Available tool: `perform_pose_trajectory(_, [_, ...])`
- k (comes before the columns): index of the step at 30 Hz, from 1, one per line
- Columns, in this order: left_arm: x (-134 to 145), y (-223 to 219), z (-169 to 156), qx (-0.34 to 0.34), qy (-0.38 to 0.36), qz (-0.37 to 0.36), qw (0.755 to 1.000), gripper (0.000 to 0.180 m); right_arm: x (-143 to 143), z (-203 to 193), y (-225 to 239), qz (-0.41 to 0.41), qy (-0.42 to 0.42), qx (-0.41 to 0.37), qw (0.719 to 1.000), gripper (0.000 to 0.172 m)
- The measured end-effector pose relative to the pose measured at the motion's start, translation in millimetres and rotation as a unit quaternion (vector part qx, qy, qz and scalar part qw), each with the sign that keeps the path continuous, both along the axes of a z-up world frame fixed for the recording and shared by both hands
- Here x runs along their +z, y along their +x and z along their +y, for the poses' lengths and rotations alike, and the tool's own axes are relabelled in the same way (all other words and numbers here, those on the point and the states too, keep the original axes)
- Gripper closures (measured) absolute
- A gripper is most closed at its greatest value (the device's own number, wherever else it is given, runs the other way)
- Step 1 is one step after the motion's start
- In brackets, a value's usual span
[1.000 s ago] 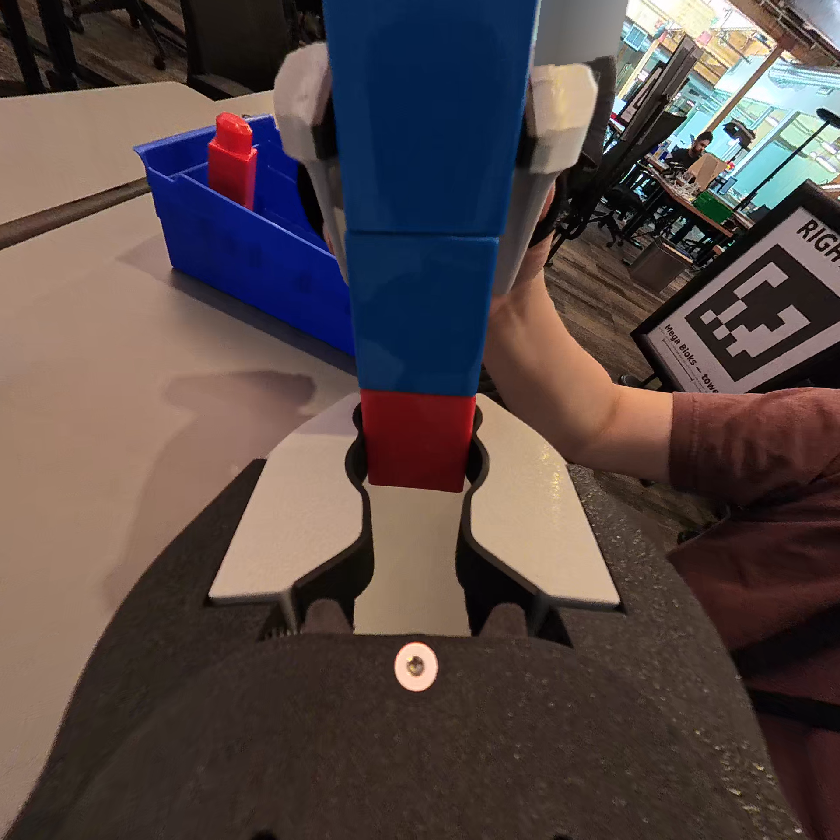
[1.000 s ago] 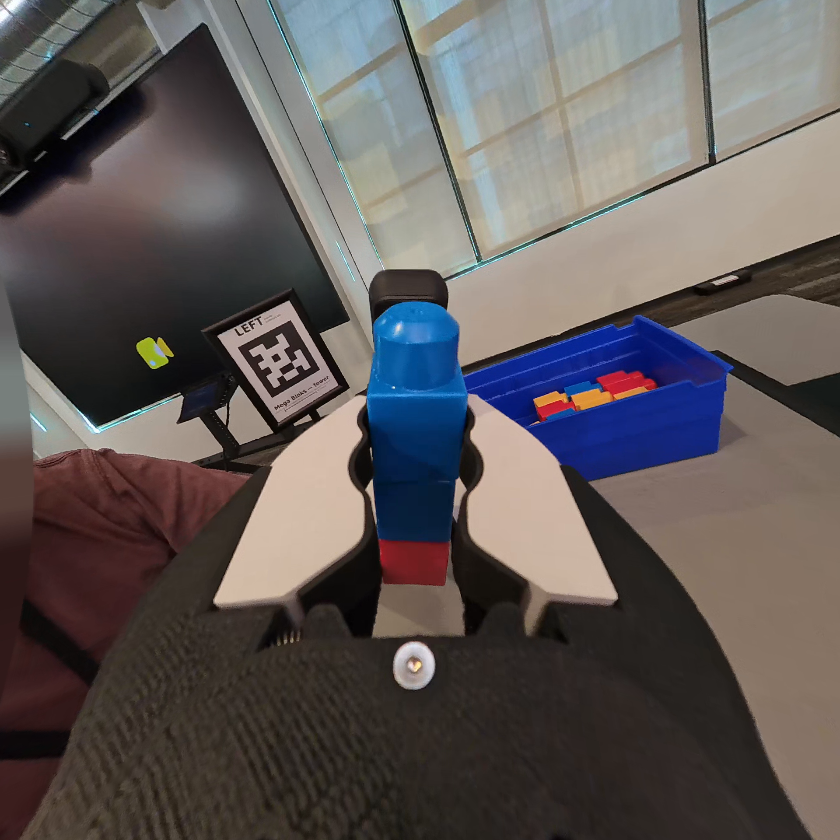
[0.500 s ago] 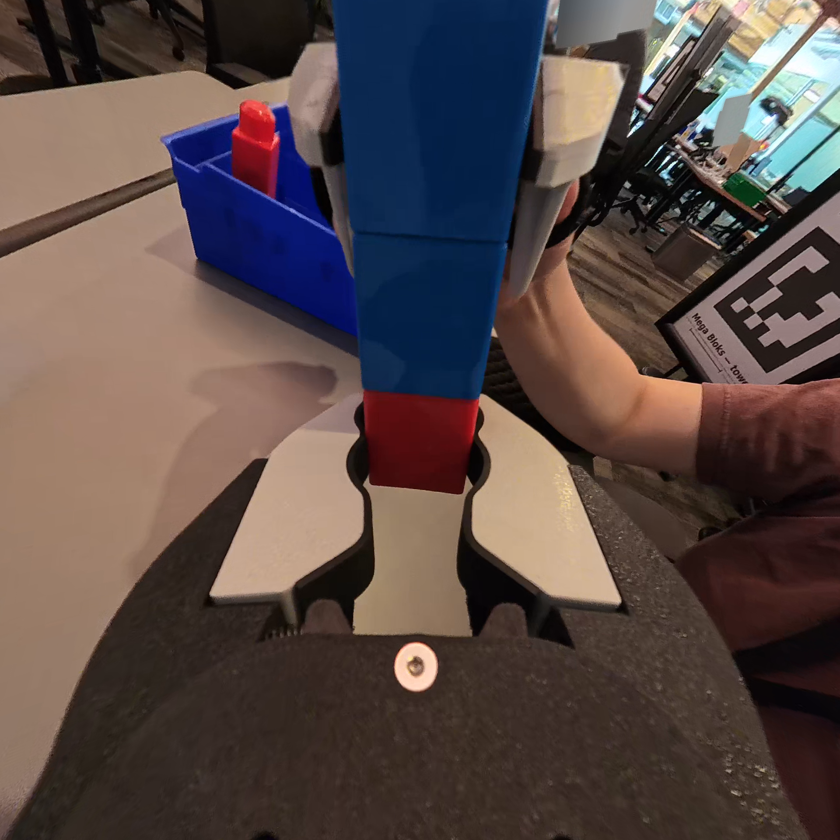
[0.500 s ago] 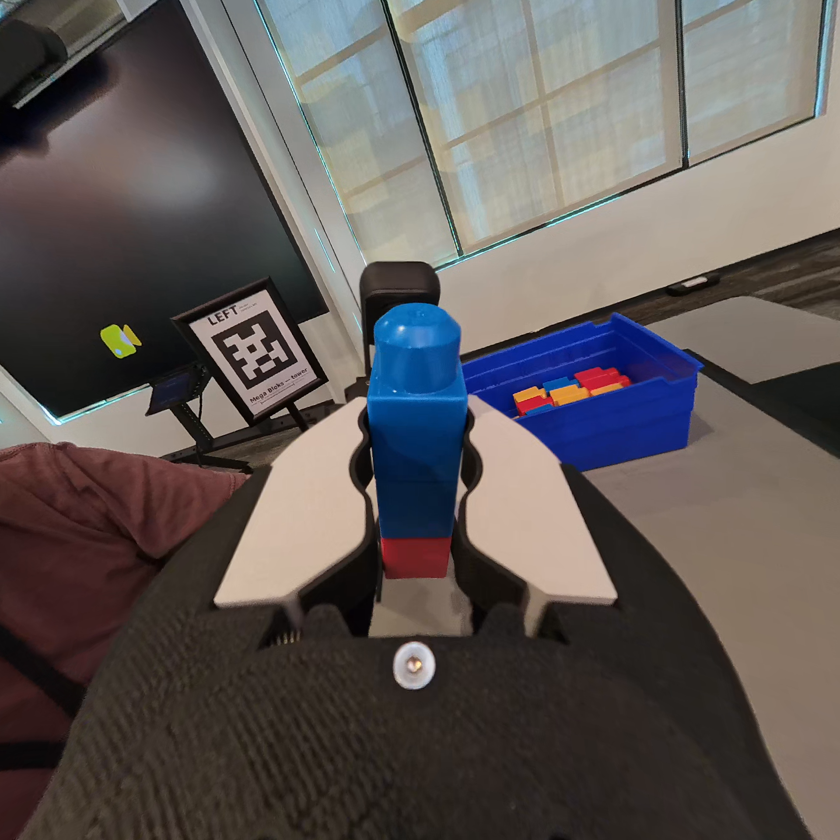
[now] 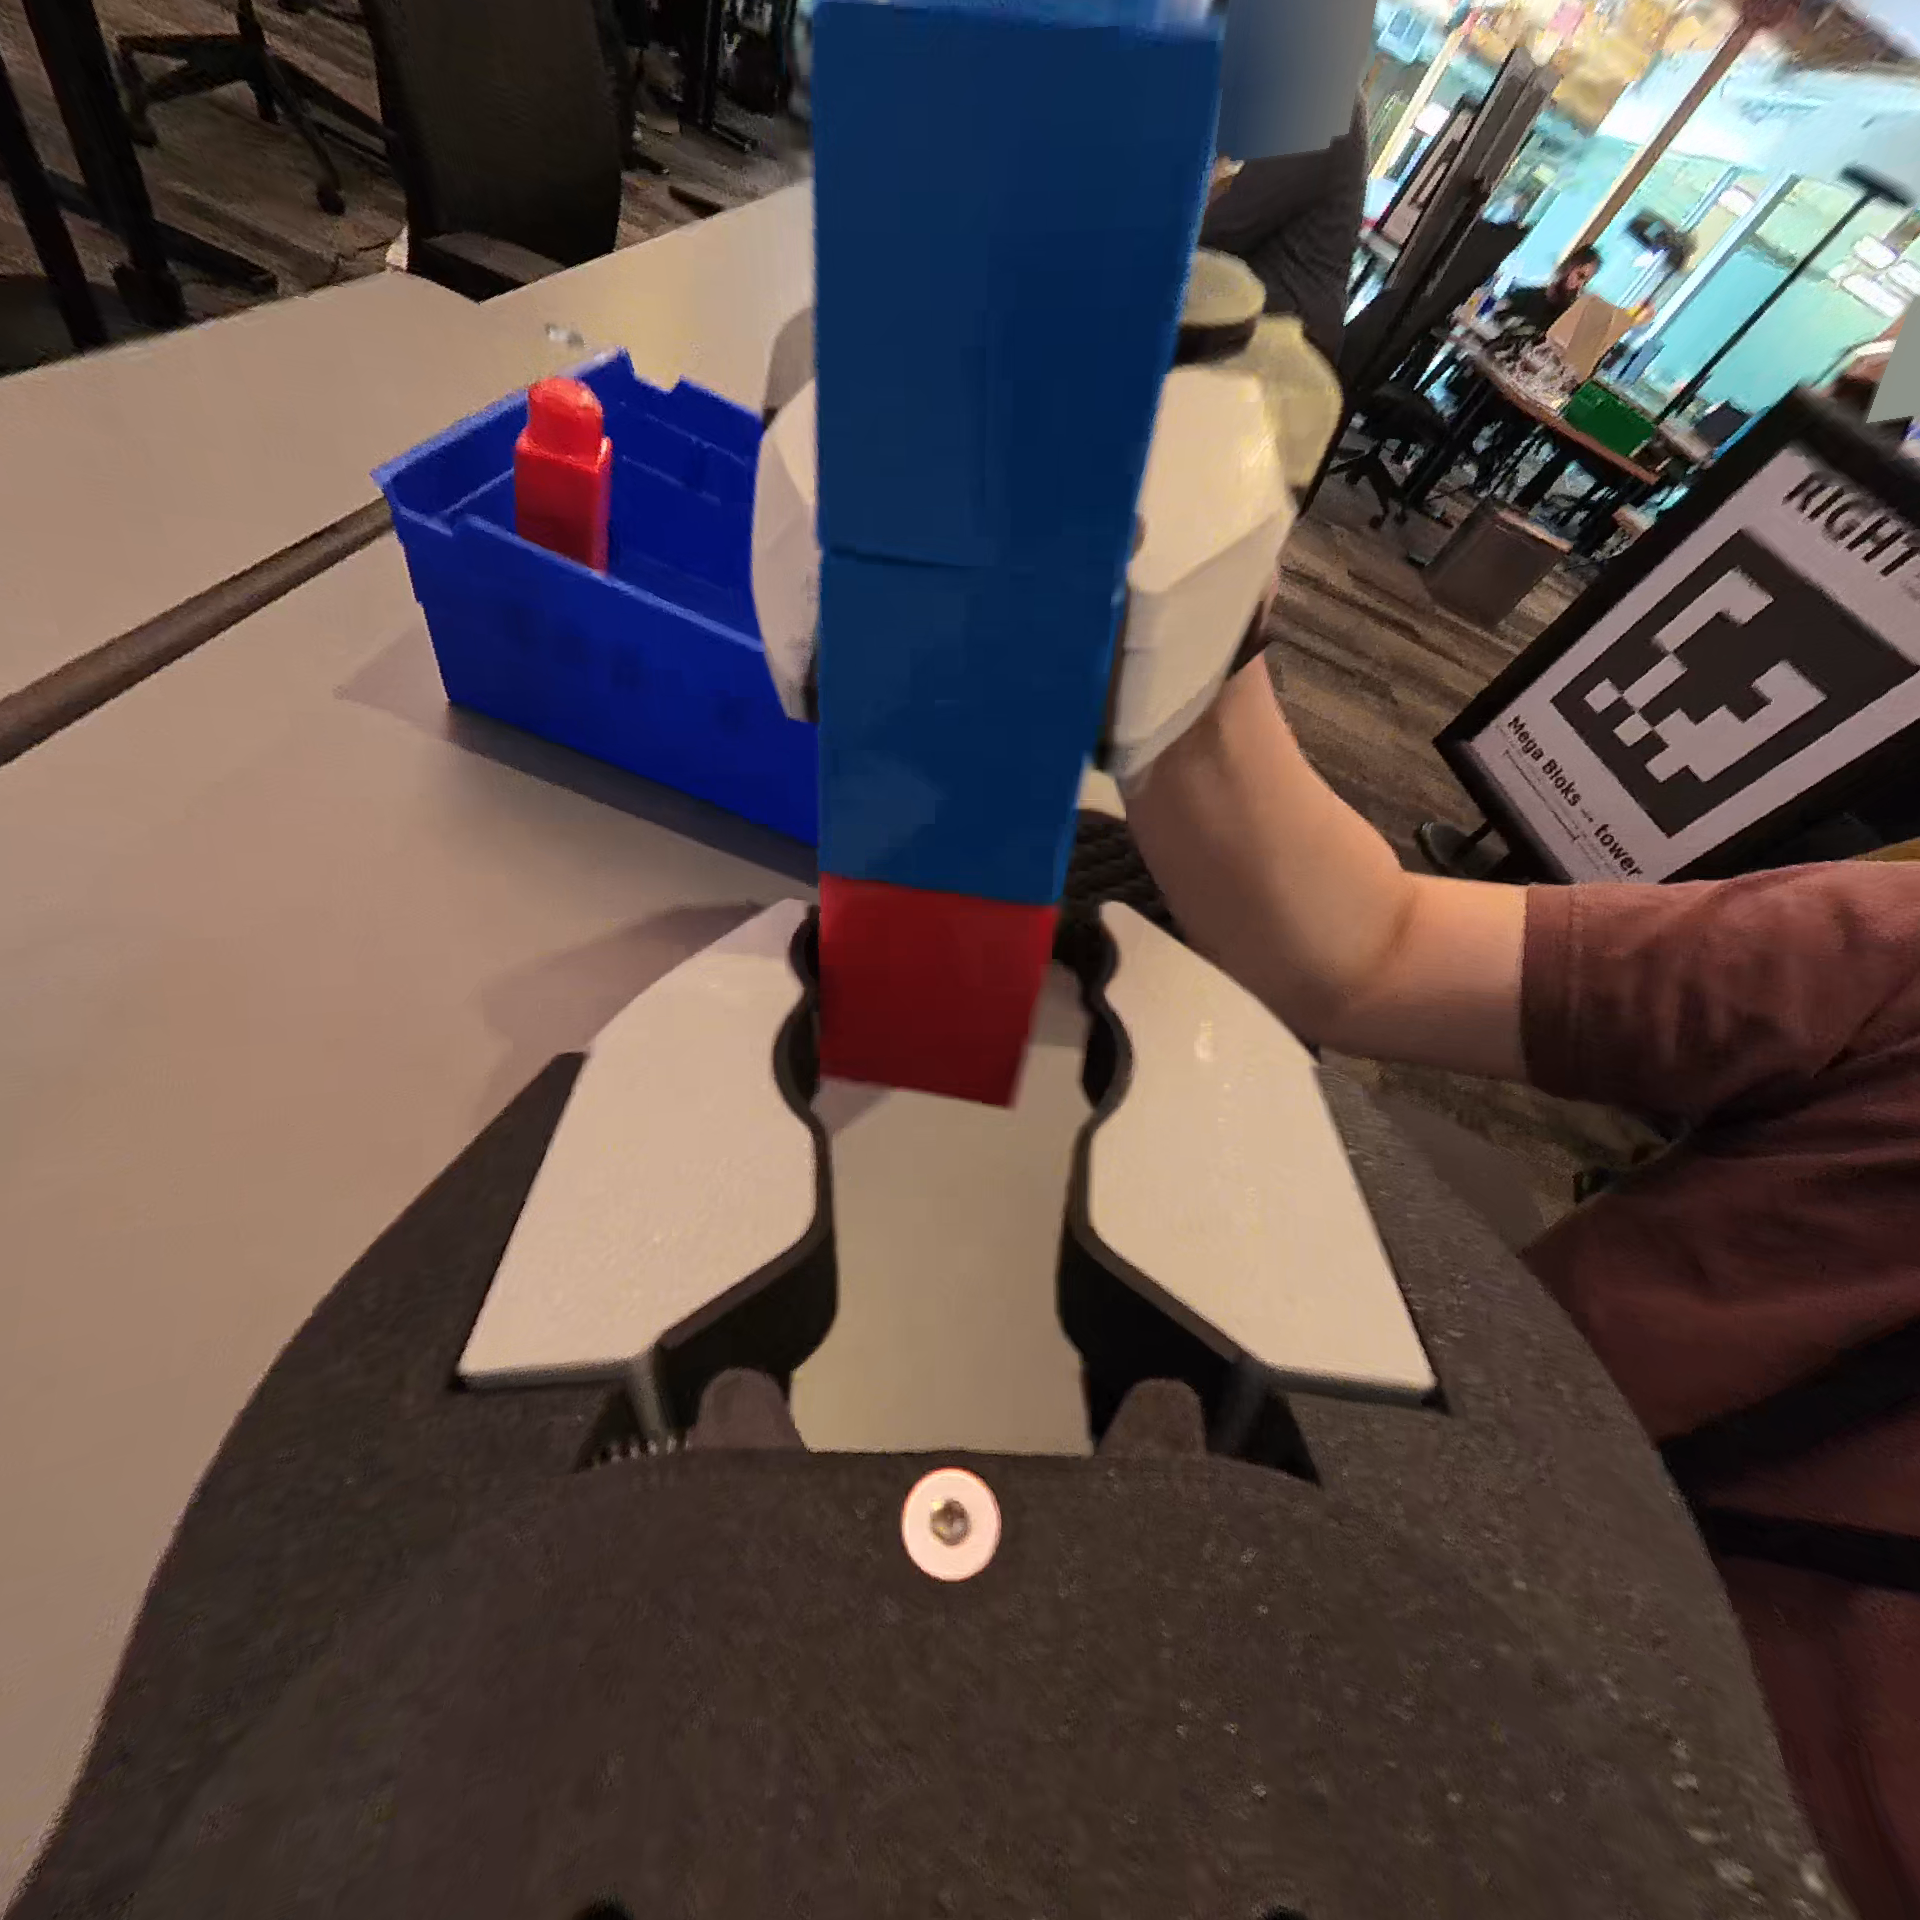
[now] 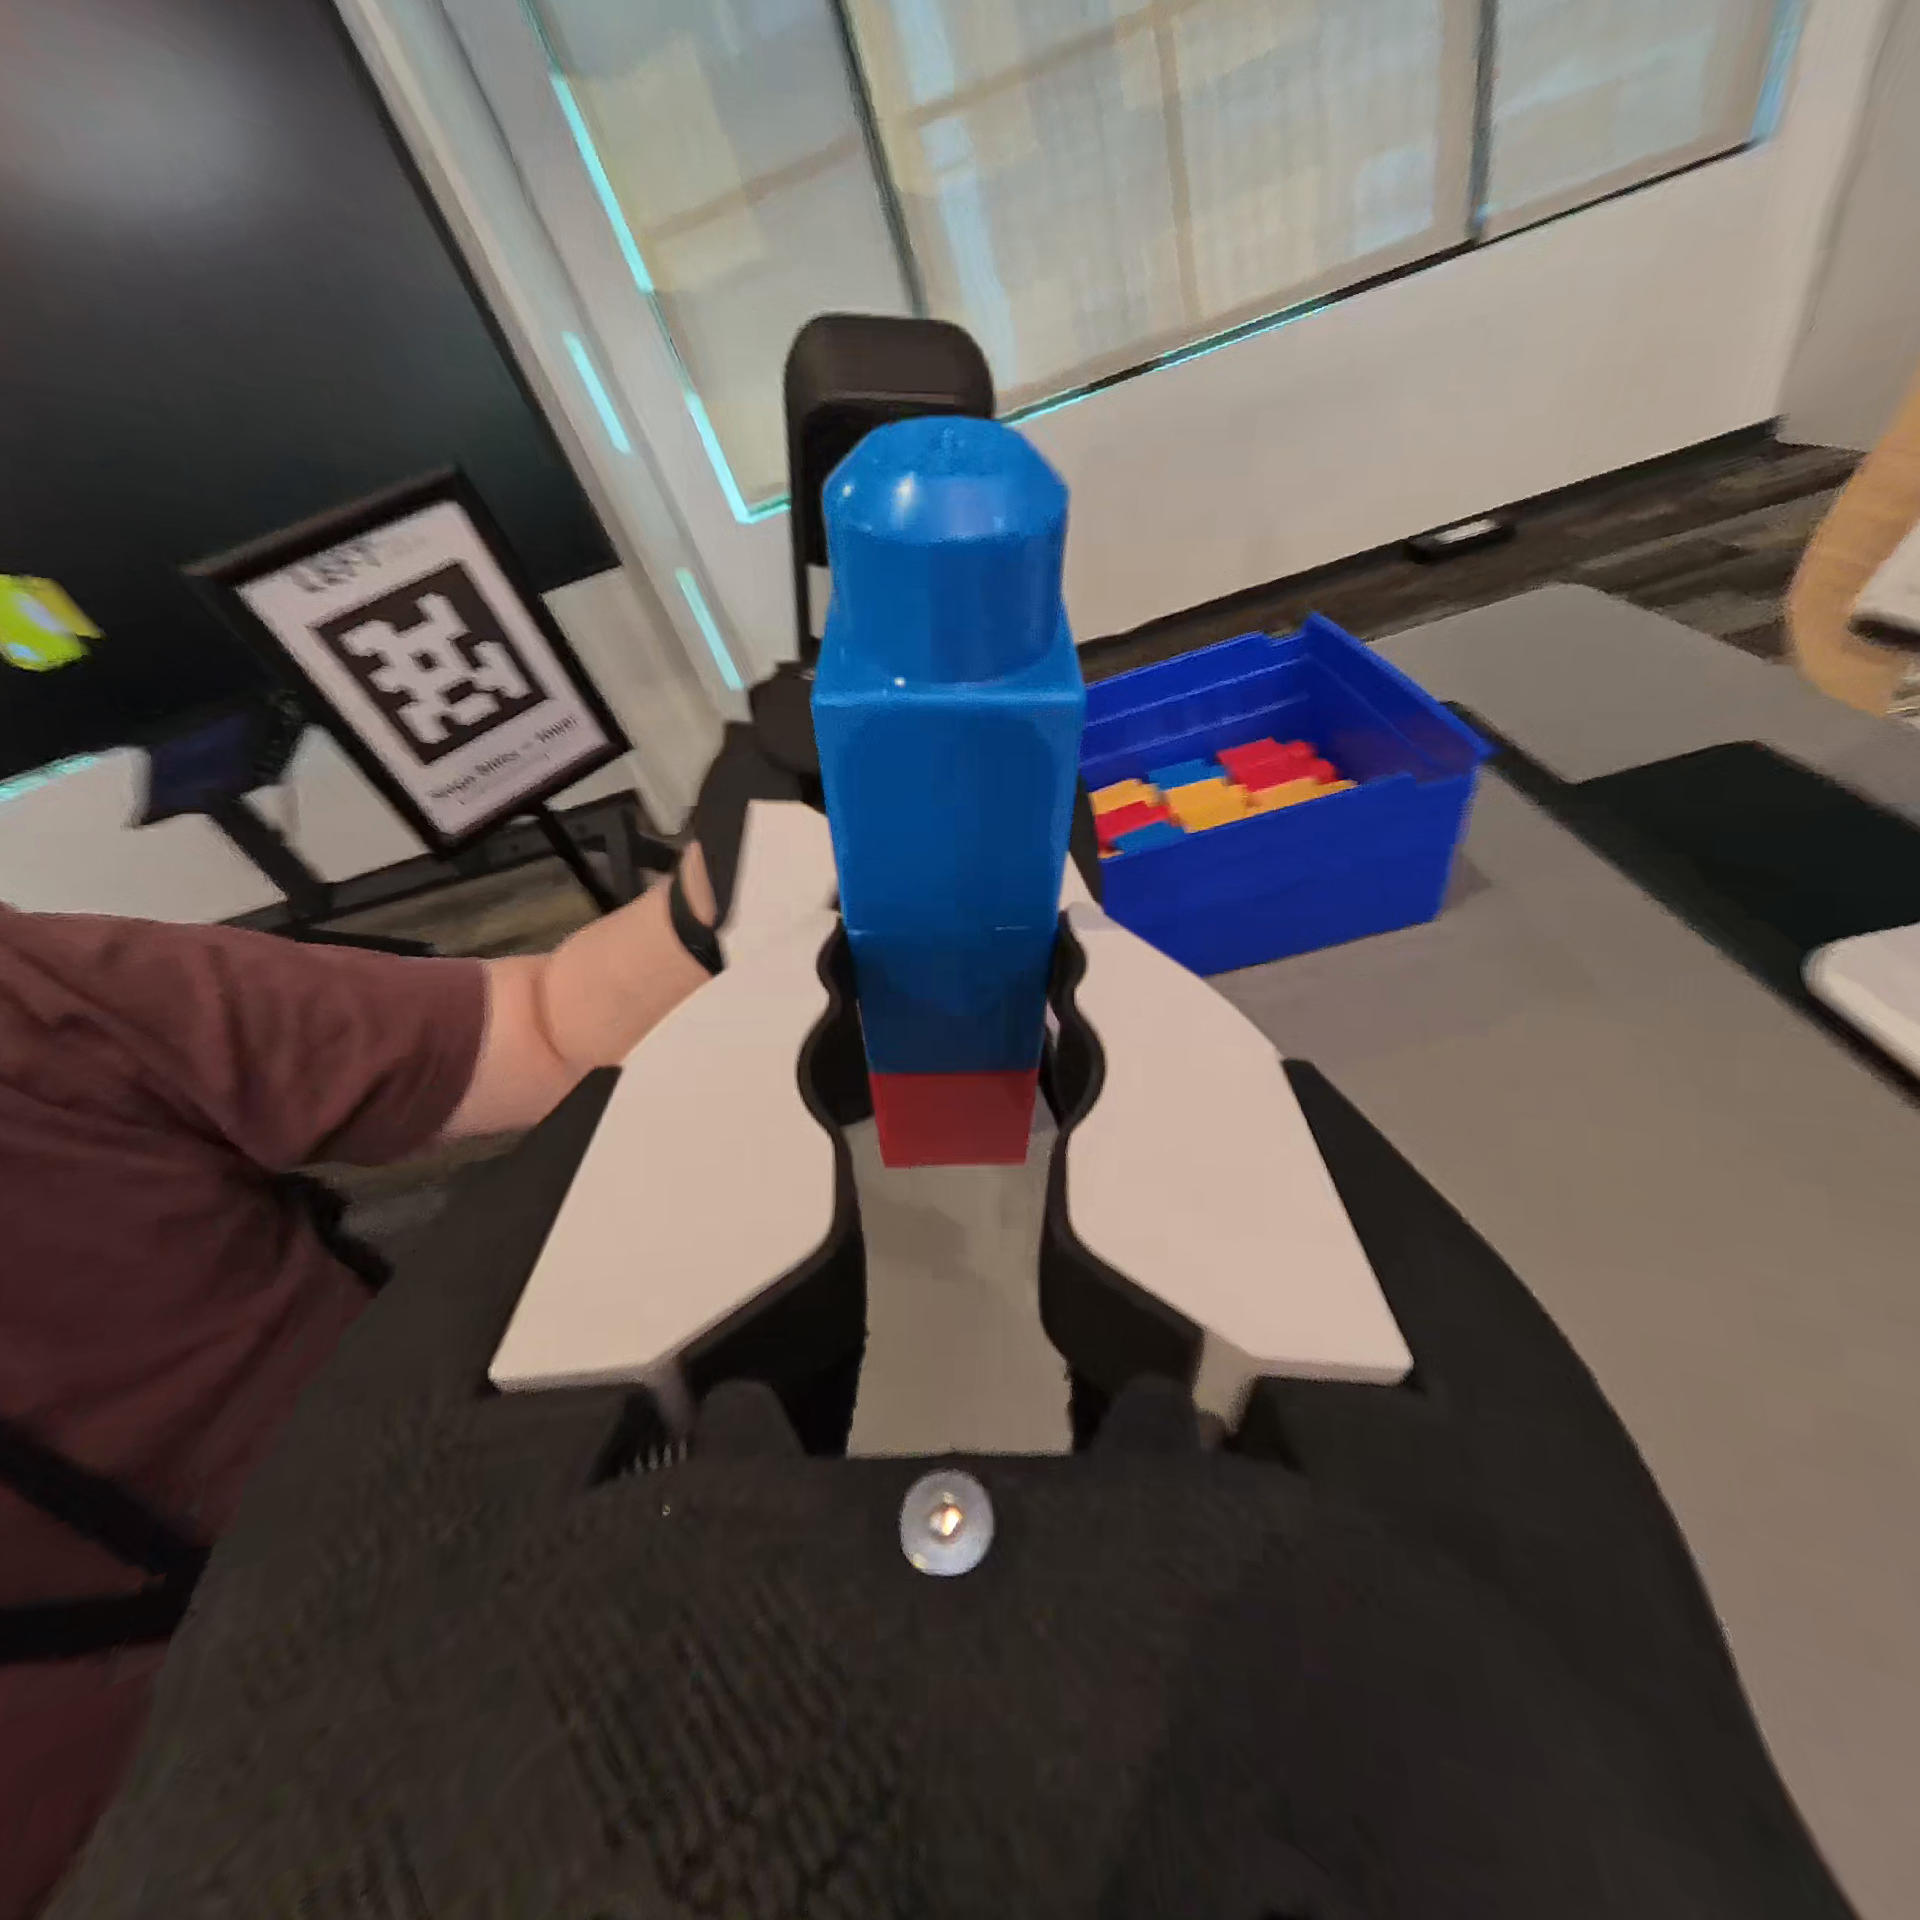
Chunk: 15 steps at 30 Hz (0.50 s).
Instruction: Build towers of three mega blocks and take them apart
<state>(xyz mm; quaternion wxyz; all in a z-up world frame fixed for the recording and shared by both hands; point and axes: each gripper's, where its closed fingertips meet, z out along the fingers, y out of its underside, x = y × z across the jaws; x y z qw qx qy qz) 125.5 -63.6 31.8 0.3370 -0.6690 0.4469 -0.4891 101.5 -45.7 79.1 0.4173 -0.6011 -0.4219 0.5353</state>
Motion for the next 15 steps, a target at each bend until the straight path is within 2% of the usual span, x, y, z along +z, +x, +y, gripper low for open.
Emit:
perform_pose_trajectory(1, [9, 0, 2, -0.001, 0.0, -0.011, 1.0, 0.119, 5, 5, 8, -0.007, 0.021, -0.028, 0.999, 0.135])
perform_pose_trajectory(3, [32, -4, 8, 0.007, 0.024, -0.026, 0.999, 0.115, 24, 12, 39, -0.012, 0.072, -0.083, 0.994, 0.135])
perform_pose_trajectory(4, [43, -7, 11, 0.012, 0.044, -0.032, 0.998, 0.115, 34, 21, 65, -0.022, 0.104, -0.14, 0.984, 0.135])
perform_pose_trajectory(5, [52, -10, 12, 0.017, 0.064, -0.034, 0.997, 0.115, 40, 35, 101, -0.046, 0.138, -0.223, 0.964, 0.135])
perform_pose_trajectory(7, [63, -19, 14, 0.031, 0.1, -0.042, 0.994, 0.116, 41, 64, 186, -0.096, 0.173, -0.393, 0.898, 0.135])
perform_pose_trajectory(8, [66, -22, 14, 0.039, 0.114, -0.052, 0.991, 0.118, 35, 76, 227, -0.105, 0.164, -0.461, 0.866, 0.135])
perform_pose_trajectory(10, [64, -29, 16, 0.043, 0.121, -0.056, 0.99, 0.12, 7, 97, 289, -0.101, 0.109, -0.549, 0.822, 0.135])
perform_pose_trajectory(12, [60, -35, 19, 0.047, 0.112, -0.055, 0.991, 0.121, -31, 116, 321, -0.096, 0.068, -0.592, 0.797, 0.135])
perform_pose_trajectory(15, [63, -39, 22, 0.048, 0.092, -0.073, 0.992, 0.125, -82, 141, 335, -0.104, 0.028, -0.618, 0.779, 0.135])
